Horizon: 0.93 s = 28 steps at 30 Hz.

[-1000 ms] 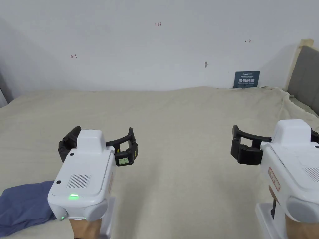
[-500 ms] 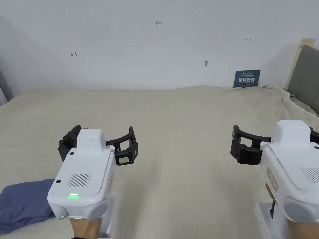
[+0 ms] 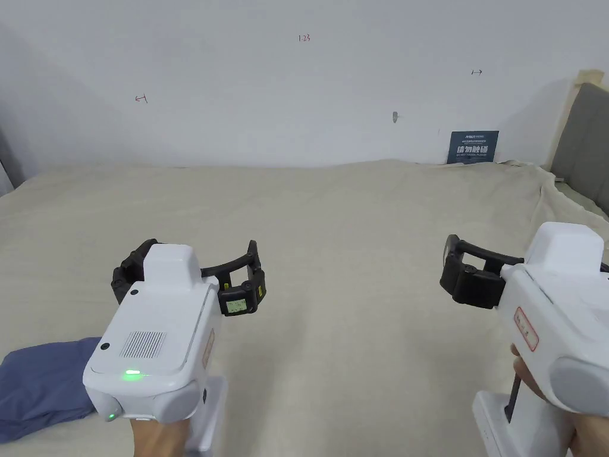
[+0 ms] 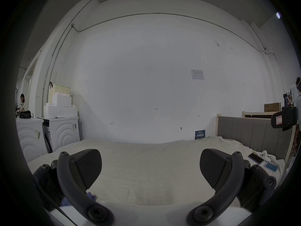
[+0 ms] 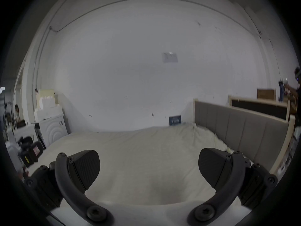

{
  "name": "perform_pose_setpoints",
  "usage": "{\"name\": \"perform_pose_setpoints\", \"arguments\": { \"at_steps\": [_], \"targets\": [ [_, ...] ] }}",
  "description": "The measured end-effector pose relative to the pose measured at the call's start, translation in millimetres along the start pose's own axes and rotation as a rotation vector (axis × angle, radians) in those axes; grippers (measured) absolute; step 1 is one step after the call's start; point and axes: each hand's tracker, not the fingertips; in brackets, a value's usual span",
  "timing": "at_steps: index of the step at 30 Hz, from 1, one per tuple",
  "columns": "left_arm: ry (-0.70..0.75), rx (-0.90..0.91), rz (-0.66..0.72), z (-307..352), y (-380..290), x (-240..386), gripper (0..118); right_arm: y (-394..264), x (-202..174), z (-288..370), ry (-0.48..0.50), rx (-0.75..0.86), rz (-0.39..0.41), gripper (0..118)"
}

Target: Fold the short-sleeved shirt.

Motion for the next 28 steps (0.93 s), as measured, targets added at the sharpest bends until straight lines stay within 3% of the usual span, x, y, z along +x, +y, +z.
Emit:
{"name": "perform_pose_setpoints", "arguments": {
  "at_steps": [4, 9, 26, 28],
  "targets": [
    [0.013, -0.002, 0.024, 2.2, 0.5, -2.2, 118, 10.3, 2.1, -6.4, -0.137, -0.179, -0.123, 118],
    [0.001, -0.011, 0.046, 4.4, 1.8, -6.0, 118, 15.8, 7.8, -10.8, -0.125, -0.273, -0.134, 117],
    [-0.018, 0.007, 0.049, 6.8, 4.4, -2.8, 118, 9.5, -4.7, -15.6, -0.127, -0.287, -0.081, 117],
    [-0.015, 0.009, 0.058, 6.5, 5.1, -3.8, 118, 7.5, -7.0, -15.0, -0.134, -0.238, -0.037, 117]
  ]
}}
